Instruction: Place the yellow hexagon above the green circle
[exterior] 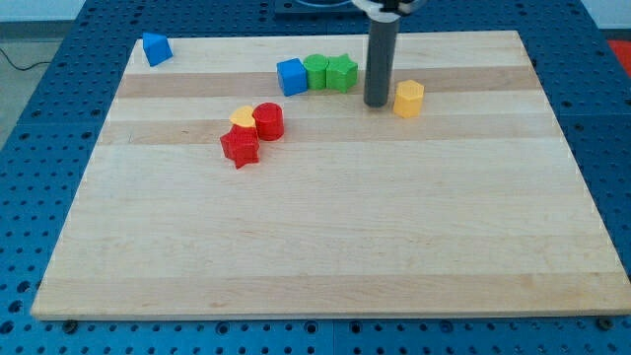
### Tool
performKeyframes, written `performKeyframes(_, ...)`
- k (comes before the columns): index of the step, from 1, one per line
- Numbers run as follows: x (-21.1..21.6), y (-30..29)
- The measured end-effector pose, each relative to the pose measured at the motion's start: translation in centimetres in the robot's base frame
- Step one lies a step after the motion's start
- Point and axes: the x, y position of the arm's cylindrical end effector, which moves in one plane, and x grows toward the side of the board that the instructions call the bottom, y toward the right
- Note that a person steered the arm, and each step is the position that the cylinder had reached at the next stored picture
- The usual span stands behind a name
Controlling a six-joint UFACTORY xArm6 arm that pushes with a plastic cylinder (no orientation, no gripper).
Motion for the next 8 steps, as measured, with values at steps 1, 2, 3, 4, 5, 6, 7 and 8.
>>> performKeyframes(1, 3.4, -0.1)
performKeyframes(2, 5.6, 0.9)
performKeyframes(3, 4.0, 2.8)
performKeyframes(4, -0.8, 3.0)
performKeyframes(5, -5.7, 1.7)
performKeyframes(6, -5.8, 1.4)
performKeyframes(7, -2.5, 1.4)
performKeyframes(8, 1.1, 1.4)
